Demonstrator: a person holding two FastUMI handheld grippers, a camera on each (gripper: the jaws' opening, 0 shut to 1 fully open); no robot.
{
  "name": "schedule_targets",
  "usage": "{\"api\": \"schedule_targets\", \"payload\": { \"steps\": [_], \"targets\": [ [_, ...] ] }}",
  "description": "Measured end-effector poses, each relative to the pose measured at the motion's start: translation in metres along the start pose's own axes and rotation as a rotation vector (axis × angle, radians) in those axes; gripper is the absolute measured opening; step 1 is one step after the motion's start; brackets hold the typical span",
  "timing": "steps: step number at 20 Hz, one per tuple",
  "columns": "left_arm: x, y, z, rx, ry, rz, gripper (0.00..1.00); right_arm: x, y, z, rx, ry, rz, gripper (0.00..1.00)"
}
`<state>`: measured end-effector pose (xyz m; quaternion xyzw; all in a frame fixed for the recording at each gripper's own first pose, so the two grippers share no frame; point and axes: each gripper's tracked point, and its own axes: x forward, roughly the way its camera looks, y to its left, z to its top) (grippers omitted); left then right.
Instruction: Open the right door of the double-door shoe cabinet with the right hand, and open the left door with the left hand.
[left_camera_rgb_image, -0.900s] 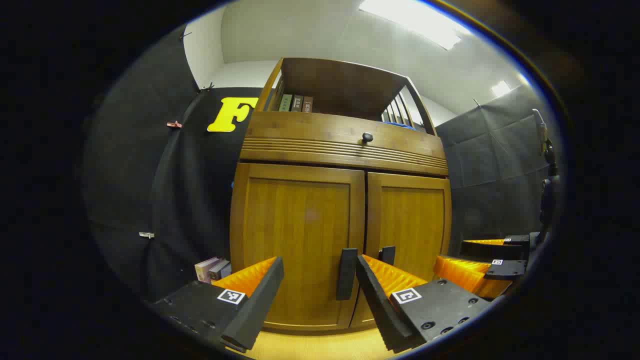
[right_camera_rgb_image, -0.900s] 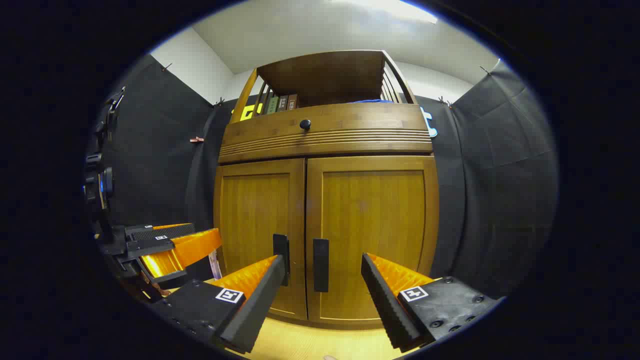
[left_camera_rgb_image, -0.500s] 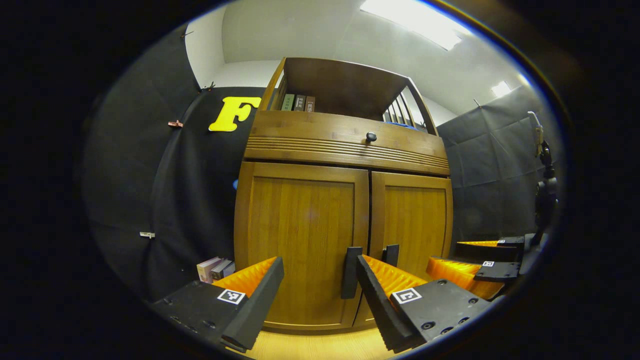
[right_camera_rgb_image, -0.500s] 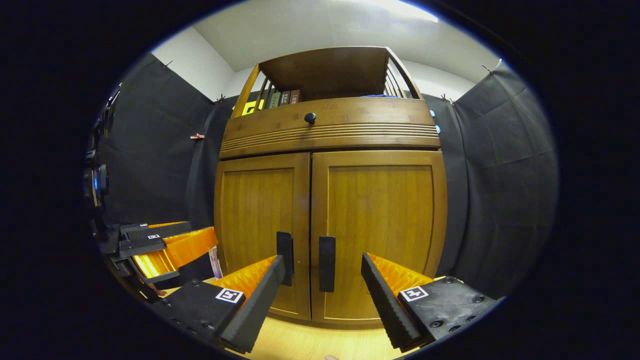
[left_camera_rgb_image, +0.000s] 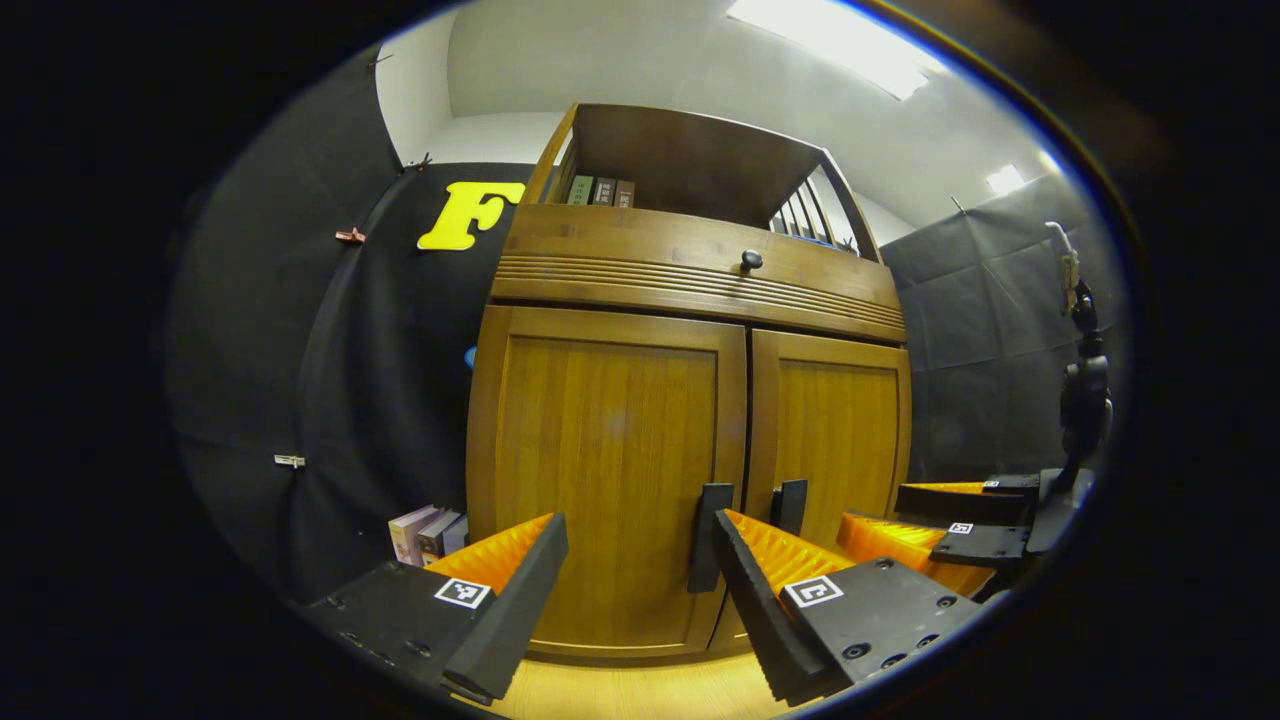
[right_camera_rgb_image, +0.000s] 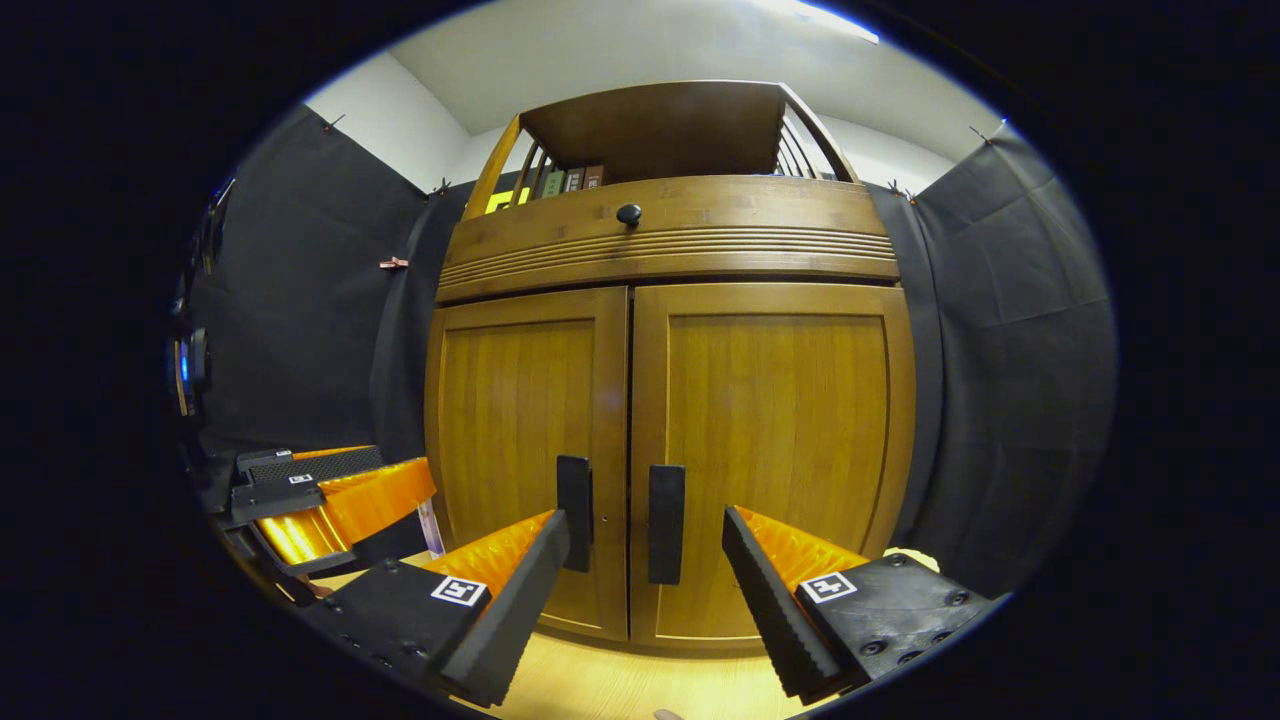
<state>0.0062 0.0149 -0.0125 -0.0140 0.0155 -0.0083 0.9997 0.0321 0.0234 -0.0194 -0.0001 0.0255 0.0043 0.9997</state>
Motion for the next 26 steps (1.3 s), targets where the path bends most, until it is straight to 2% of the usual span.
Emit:
{"api": "schedule_targets", "payload": {
  "steps": [3,7,8,9,13,15,18,20,21,22,23,24,26],
  "targets": [
    [0.001,0.005,0.002,-0.008,-0.017,0.004,0.91,0.009,0.001,-0.005,-0.008,0.006,-0.006,0.99],
    [0.001,0.007,0.003,-0.006,-0.030,0.005,0.91,0.023,0.002,-0.012,-0.004,0.014,-0.011,0.95],
    [0.002,0.008,0.003,-0.006,-0.031,0.004,0.91,0.028,0.000,-0.014,-0.002,0.016,-0.020,0.99],
    [0.004,0.010,0.003,-0.004,-0.031,0.004,0.90,0.034,-0.002,-0.016,-0.001,0.019,-0.028,0.97],
    [0.008,0.022,0.001,0.006,-0.034,0.023,0.91,0.054,-0.009,-0.030,0.022,0.043,-0.053,0.99],
    [0.010,0.025,0.002,0.007,-0.039,0.028,0.91,0.062,-0.012,-0.035,0.030,0.047,-0.060,0.95],
    [0.013,0.029,-0.004,0.006,-0.036,0.029,0.91,0.078,-0.016,-0.041,0.027,0.041,-0.075,1.00],
    [0.016,0.031,-0.007,0.002,-0.031,0.025,0.91,0.087,-0.019,-0.045,0.023,0.038,-0.089,0.96],
    [0.018,0.033,-0.009,0.002,-0.027,0.024,0.91,0.091,-0.020,-0.047,0.021,0.036,-0.096,0.99],
    [0.018,0.034,-0.012,0.001,-0.024,0.024,0.91,0.094,-0.021,-0.049,0.019,0.032,-0.100,0.90],
    [0.020,0.036,-0.015,-0.001,-0.021,0.025,0.91,0.097,-0.022,-0.049,0.016,0.024,-0.105,0.98],
    [0.022,0.037,-0.016,-0.003,-0.017,0.026,0.91,0.101,-0.022,-0.051,0.012,0.017,-0.110,0.98],
    [0.025,0.042,-0.020,-0.006,-0.010,0.027,0.91,0.108,-0.023,-0.053,0.008,0.008,-0.121,0.85]
  ]
}}
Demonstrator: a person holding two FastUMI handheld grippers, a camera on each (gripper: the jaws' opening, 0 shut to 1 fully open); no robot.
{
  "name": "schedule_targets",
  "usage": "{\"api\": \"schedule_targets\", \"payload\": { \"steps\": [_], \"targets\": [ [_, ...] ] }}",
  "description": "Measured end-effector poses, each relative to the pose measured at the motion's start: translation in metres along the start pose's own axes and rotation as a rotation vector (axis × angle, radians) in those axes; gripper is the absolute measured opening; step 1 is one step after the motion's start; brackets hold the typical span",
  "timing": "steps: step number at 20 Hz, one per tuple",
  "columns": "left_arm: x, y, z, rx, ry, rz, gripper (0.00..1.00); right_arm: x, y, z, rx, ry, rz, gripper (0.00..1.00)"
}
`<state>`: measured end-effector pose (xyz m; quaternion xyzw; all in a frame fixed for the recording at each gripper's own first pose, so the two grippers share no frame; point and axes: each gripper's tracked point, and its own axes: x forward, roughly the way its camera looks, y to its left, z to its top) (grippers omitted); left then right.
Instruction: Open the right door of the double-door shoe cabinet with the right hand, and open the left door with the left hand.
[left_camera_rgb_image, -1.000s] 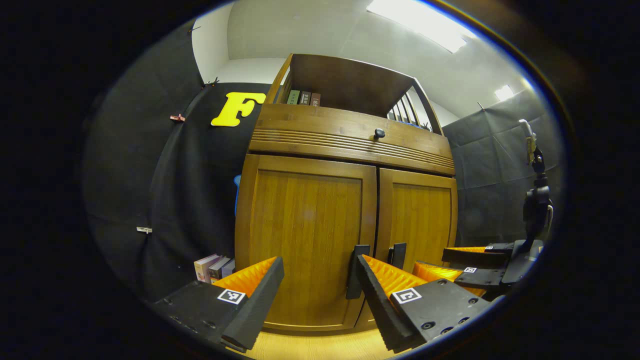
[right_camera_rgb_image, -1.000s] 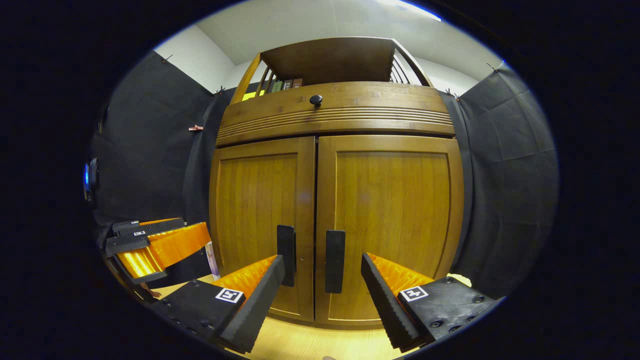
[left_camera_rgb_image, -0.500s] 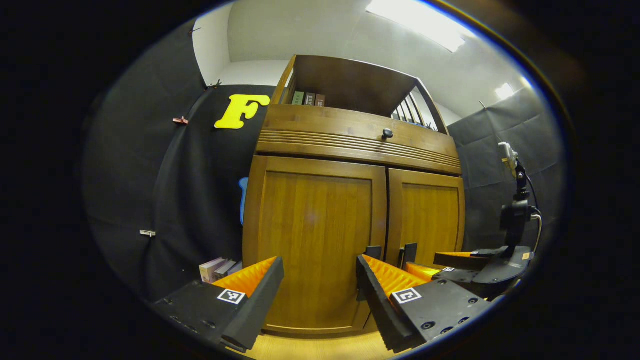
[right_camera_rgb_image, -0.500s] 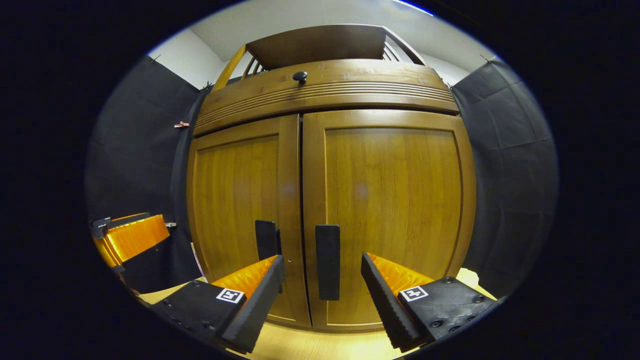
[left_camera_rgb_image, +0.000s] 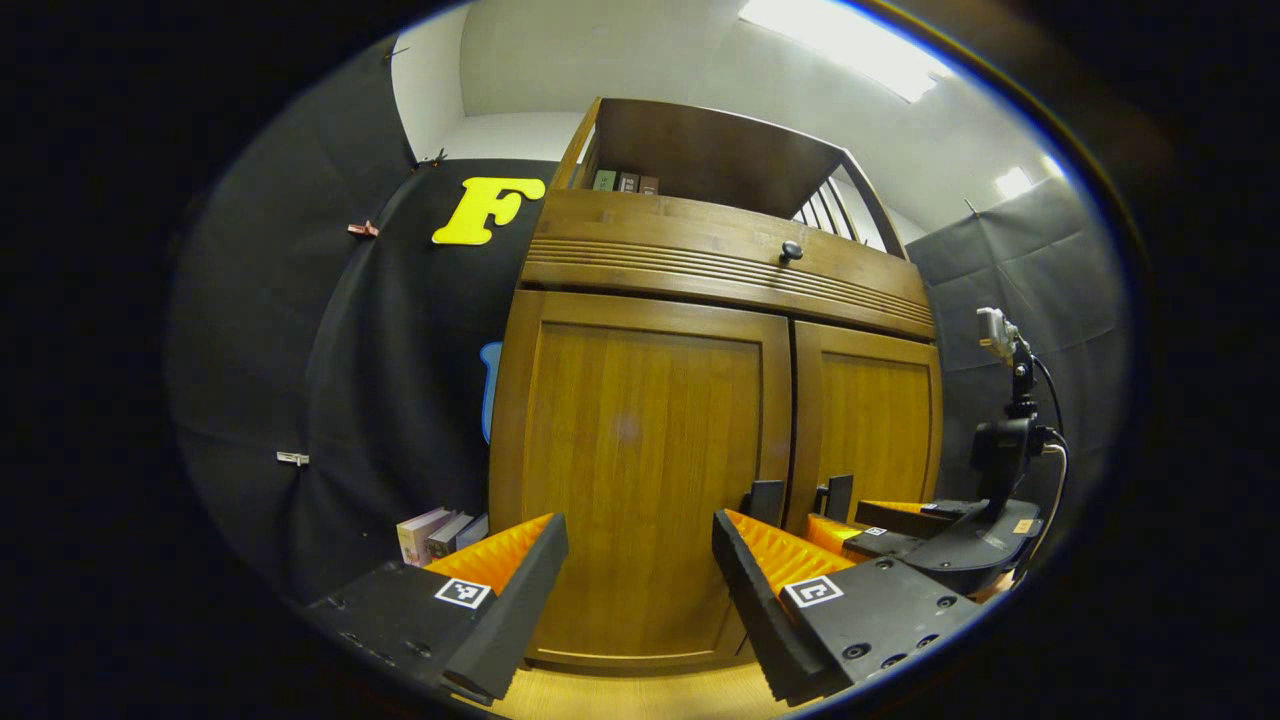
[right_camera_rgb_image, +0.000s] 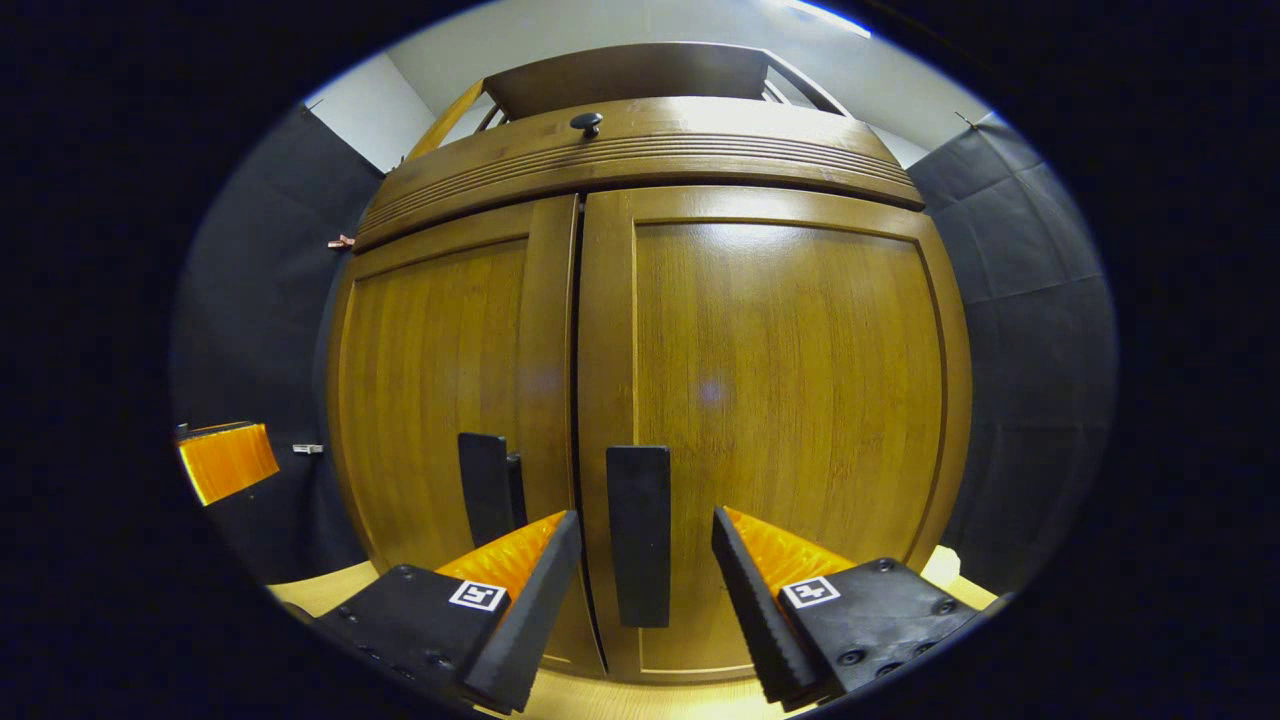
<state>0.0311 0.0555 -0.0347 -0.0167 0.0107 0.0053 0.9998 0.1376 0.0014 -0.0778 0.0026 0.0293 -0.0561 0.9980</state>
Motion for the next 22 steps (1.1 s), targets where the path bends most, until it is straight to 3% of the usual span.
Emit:
{"api": "schedule_targets", "payload": {
  "steps": [2,4,5,7,9,11,12,14,15,16,22],
  "targets": [
    [0.003,0.002,-0.006,0.000,0.016,0.000,0.91,0.006,0.002,-0.004,0.005,0.004,-0.001,0.82],
    [0.005,0.004,-0.011,0.002,0.025,0.003,0.91,0.012,-0.003,-0.011,0.000,0.014,-0.022,0.67],
    [0.006,0.006,-0.011,0.005,0.021,0.011,0.91,0.015,-0.004,-0.015,0.001,0.025,-0.025,0.77],
    [0.007,0.011,-0.012,0.020,0.017,0.029,0.91,0.022,-0.002,-0.021,0.010,0.048,-0.012,0.72],
    [0.009,0.011,-0.018,0.031,0.024,0.032,0.90,0.022,0.001,-0.022,0.000,0.038,-0.025,0.41],
    [0.008,0.012,-0.021,0.037,0.031,0.030,0.90,0.013,0.002,-0.022,-0.031,0.027,-0.036,0.41],
    [0.008,0.013,-0.021,0.039,0.031,0.032,0.90,0.020,0.001,-0.022,-0.042,0.024,-0.042,0.29],
    [0.005,0.015,-0.019,0.038,0.027,0.038,0.90,0.021,0.000,-0.022,-0.033,0.041,-0.046,0.29],
    [0.002,0.016,-0.019,0.037,0.023,0.040,0.90,0.020,0.001,-0.022,-0.035,0.038,-0.042,0.19],
    [0.000,0.018,-0.017,0.035,0.019,0.046,0.90,0.020,0.000,-0.023,-0.042,0.042,-0.042,0.23],
    [-0.019,0.021,-0.005,0.038,0.005,0.074,0.90,0.017,0.000,-0.024,-0.043,0.076,-0.044,0.23]
  ]
}}
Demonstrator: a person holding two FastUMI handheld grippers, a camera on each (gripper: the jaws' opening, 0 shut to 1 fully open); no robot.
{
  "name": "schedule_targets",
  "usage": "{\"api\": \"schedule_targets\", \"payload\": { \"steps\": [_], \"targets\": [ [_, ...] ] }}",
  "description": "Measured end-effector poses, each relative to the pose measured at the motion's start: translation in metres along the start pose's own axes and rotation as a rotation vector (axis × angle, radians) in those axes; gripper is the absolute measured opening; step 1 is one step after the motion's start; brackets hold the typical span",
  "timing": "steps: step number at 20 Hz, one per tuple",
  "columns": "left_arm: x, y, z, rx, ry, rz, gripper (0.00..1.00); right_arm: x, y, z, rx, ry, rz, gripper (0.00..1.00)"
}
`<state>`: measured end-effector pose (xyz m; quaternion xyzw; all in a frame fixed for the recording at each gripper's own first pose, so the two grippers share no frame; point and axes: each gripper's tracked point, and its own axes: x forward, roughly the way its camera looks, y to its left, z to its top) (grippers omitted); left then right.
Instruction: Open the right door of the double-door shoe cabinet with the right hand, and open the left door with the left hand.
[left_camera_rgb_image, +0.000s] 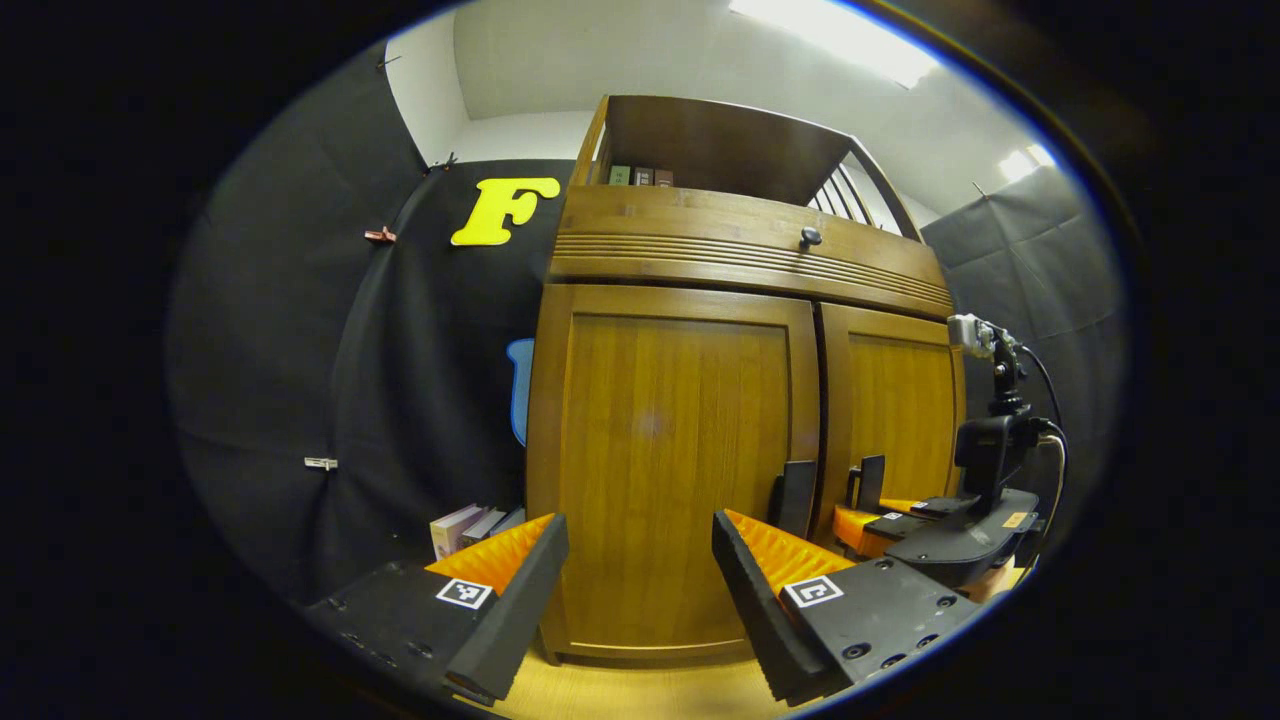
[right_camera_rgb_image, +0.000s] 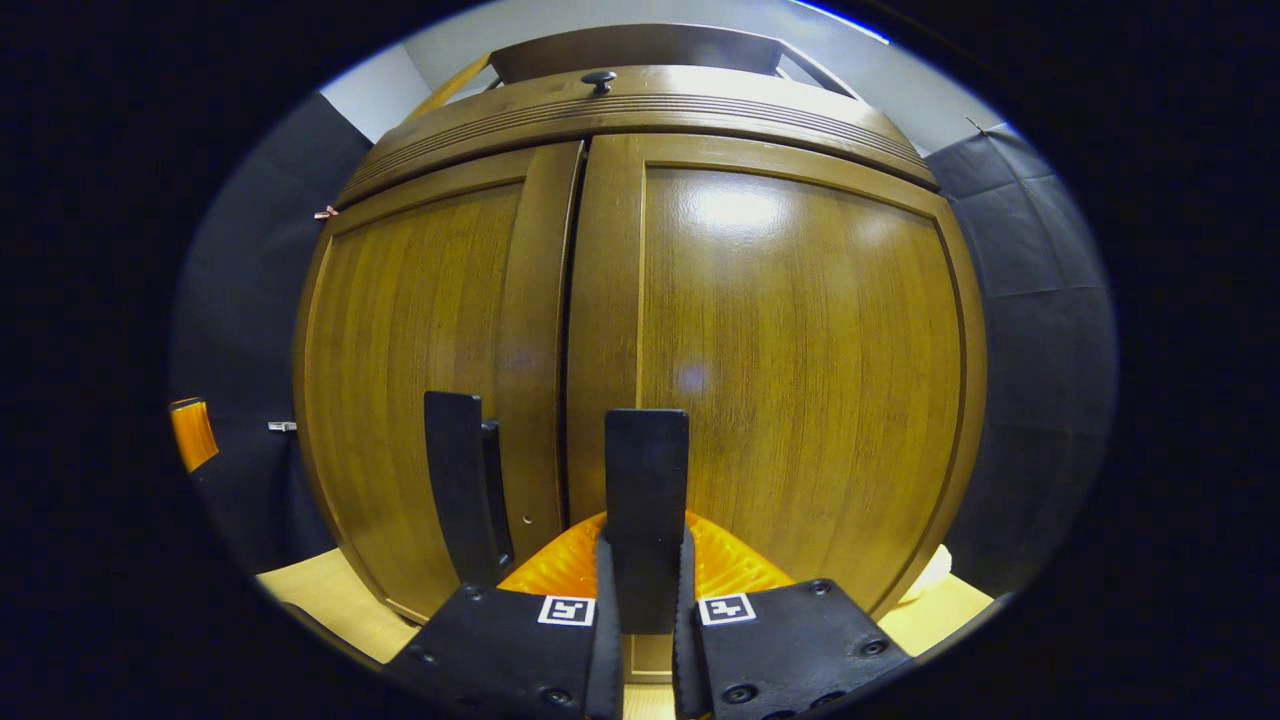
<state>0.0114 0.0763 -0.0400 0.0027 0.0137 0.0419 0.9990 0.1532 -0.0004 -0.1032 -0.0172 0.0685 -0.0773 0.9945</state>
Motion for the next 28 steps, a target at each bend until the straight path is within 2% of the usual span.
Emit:
{"api": "schedule_targets", "payload": {
  "steps": [2,3,6,7,15,18,19,21,25,27,28],
  "targets": [
    [-0.009,-0.003,0.006,-0.005,-0.005,0.002,0.90,-0.002,0.000,-0.001,0.003,0.015,0.008,0.23],
    [-0.014,-0.005,0.009,-0.004,-0.007,0.003,0.90,-0.003,0.000,0.000,0.007,0.020,0.015,0.27],
    [-0.034,-0.012,0.018,0.005,-0.021,0.013,0.90,-0.002,0.002,-0.001,0.013,0.027,0.040,0.19],
    [-0.038,-0.015,0.021,0.007,-0.027,0.012,0.90,-0.002,0.002,-0.002,0.015,0.031,0.050,0.23],
    [-0.073,-0.065,0.030,0.011,-0.047,-0.057,0.89,-0.004,0.005,0.001,0.024,0.043,0.109,0.23],
    [-0.081,-0.080,0.026,0.006,-0.047,-0.080,0.90,-0.006,0.004,0.004,0.021,0.032,0.105,0.23],
    [-0.082,-0.084,0.025,-0.002,-0.044,-0.087,0.90,-0.005,0.003,0.004,0.015,0.029,0.102,0.18],
    [-0.082,-0.093,0.023,-0.010,-0.035,-0.102,0.90,-0.006,0.002,0.006,0.012,0.027,0.101,0.23],
    [-0.077,-0.109,0.018,-0.016,-0.030,-0.123,0.90,-0.007,0.002,0.013,0.025,0.023,0.083,0.22],
    [-0.071,-0.118,0.015,-0.014,-0.021,-0.143,0.90,-0.007,-0.004,0.014,0.025,0.018,0.073,0.17],
    [-0.069,-0.121,0.013,-0.012,-0.016,-0.151,0.90,-0.008,-0.006,0.014,0.032,0.015,0.074,0.22]
  ]
}}
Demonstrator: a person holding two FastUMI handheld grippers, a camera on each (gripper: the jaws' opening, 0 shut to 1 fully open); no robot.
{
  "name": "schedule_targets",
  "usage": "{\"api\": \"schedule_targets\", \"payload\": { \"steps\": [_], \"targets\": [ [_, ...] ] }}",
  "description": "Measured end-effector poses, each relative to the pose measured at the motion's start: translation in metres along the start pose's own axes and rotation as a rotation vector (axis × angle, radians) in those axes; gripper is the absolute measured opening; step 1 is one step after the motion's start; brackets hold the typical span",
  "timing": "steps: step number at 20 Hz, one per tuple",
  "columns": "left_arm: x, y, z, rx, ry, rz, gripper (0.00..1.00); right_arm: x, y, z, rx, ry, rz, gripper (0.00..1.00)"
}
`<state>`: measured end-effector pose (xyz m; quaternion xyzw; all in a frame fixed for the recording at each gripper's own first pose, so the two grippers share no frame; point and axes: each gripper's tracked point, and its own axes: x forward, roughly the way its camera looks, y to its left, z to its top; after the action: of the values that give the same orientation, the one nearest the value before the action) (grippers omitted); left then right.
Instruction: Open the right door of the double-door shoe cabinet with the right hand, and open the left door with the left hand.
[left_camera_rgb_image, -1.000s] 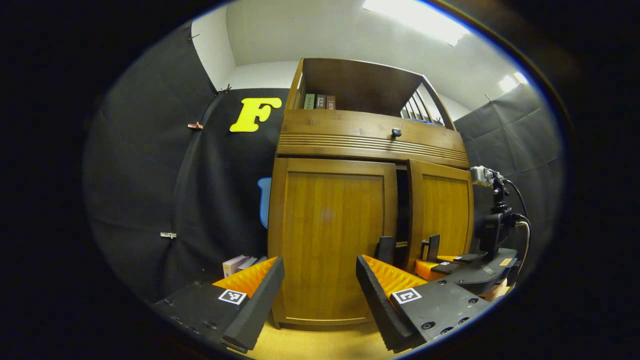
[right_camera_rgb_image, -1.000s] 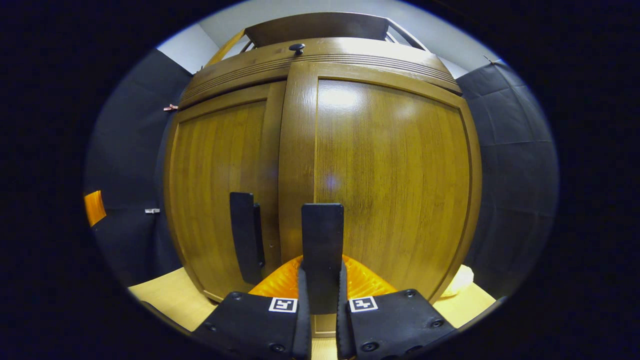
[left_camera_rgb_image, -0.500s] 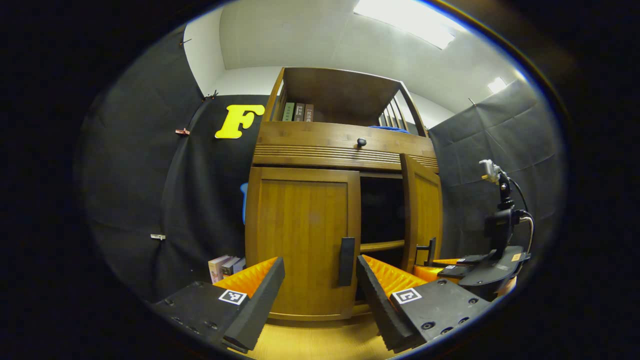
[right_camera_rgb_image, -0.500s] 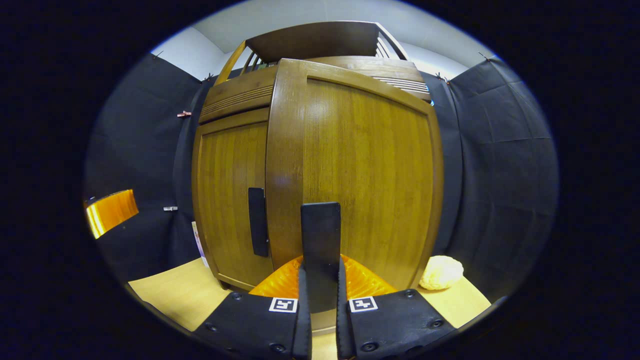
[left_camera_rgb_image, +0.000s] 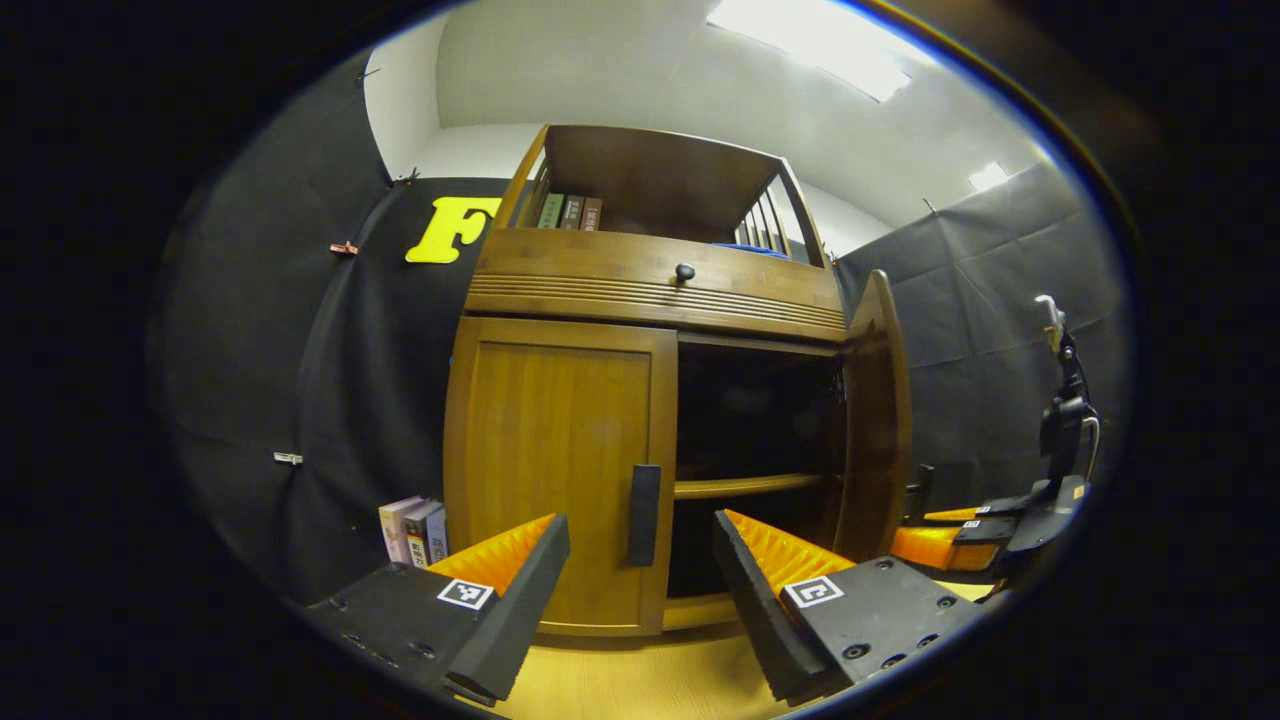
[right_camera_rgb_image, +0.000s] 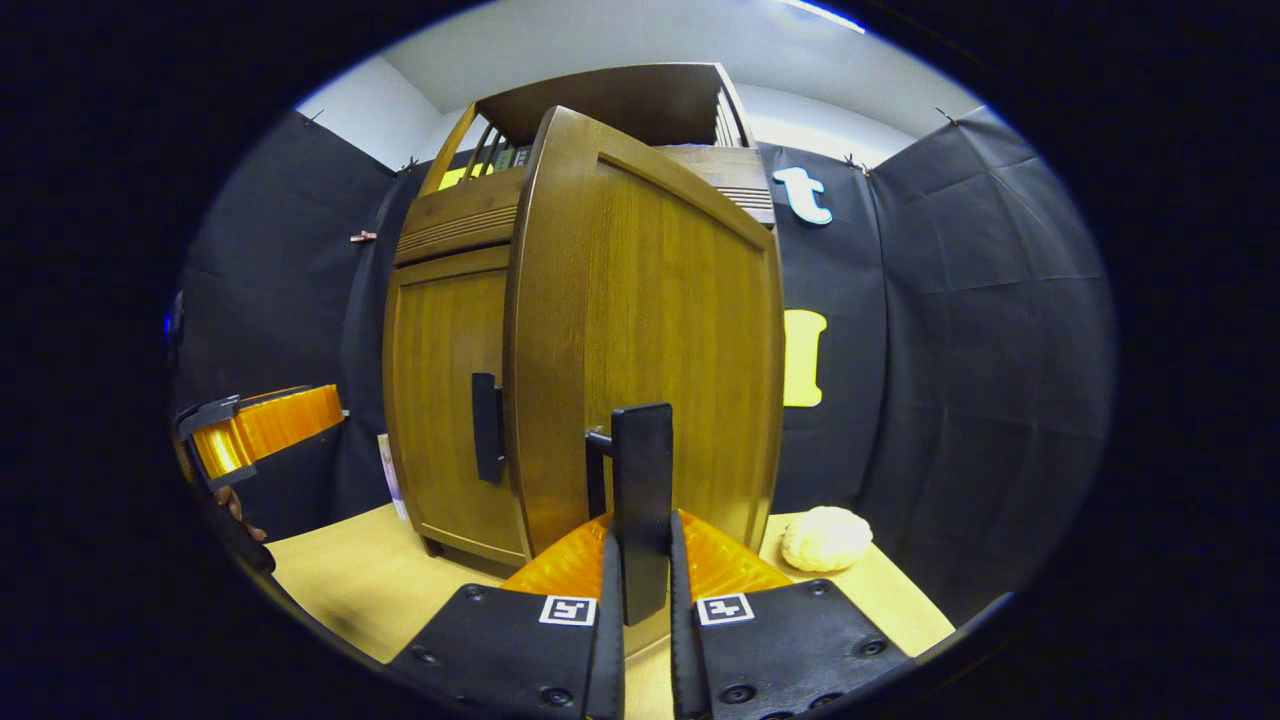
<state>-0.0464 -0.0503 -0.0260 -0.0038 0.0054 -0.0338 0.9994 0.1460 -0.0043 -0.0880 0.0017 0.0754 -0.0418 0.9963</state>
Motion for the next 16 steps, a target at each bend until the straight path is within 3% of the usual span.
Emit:
{"api": "schedule_targets", "payload": {
  "steps": [3,4,6,8,12,13,14,15,16],
  "targets": [
    [0.012,-0.015,-0.011,-0.005,0.019,-0.028,0.90,-0.003,0.000,0.000,0.036,0.006,-0.006,0.22],
    [0.015,-0.018,-0.013,-0.007,0.024,-0.037,0.90,-0.003,-0.002,0.000,0.040,0.006,-0.013,0.17],
    [0.021,-0.020,-0.015,-0.011,0.027,-0.044,0.90,-0.001,-0.003,0.001,0.046,0.007,-0.022,0.22],
    [0.028,-0.022,-0.018,-0.019,0.026,-0.044,0.90,-0.002,-0.004,0.002,0.058,0.015,-0.026,0.17],
    [0.041,-0.024,-0.024,-0.049,0.030,-0.043,0.90,-0.002,-0.010,0.003,0.061,0.018,-0.043,0.21],
    [0.044,-0.023,-0.026,-0.051,0.031,-0.037,0.90,-0.003,-0.013,0.002,0.063,0.017,-0.049,0.17],
    [0.049,-0.023,-0.028,-0.052,0.033,-0.031,0.90,-0.004,-0.015,0.002,0.066,0.017,-0.054,0.21],
    [0.053,-0.023,-0.030,-0.051,0.035,-0.024,0.90,-0.004,-0.017,0.002,0.069,0.016,-0.059,0.17],
    [0.058,-0.022,-0.032,-0.051,0.037,-0.017,0.90,-0.004,-0.020,0.003,0.071,0.014,-0.067,0.21]
  ]
}}
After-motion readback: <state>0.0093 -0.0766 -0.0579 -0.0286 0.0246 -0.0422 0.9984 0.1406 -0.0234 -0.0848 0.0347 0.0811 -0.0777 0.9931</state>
